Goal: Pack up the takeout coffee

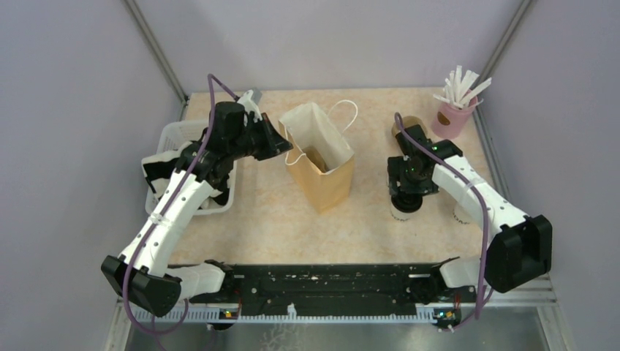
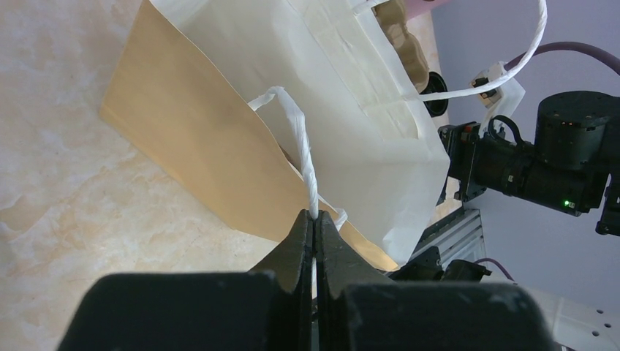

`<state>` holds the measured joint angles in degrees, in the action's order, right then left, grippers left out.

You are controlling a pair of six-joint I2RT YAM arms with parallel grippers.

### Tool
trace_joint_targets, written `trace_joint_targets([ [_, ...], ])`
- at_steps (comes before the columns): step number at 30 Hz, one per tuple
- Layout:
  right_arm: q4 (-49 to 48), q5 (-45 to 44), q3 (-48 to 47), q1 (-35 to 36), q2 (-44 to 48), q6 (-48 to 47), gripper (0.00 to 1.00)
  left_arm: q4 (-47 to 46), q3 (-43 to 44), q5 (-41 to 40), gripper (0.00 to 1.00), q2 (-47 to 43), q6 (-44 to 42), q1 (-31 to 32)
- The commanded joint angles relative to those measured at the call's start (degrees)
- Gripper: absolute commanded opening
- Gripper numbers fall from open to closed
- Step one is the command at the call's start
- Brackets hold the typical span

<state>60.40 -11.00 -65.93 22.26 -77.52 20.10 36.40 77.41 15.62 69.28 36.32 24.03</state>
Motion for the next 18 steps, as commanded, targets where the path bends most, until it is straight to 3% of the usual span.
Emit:
trace_joint_targets([
  [1, -1.3, -2.3, 2.0, -0.1, -0.2, 0.6, 0.76, -2.5, -0.5, 0.8, 0.0, -0.1, 0.1, -0.1],
  [18, 1.0, -9.8, 9.6, 0.5, 2.1, 9.7, 0.68, -4.0, -2.4, 1.7, 0.0, -1.2, 0.7, -0.1],
])
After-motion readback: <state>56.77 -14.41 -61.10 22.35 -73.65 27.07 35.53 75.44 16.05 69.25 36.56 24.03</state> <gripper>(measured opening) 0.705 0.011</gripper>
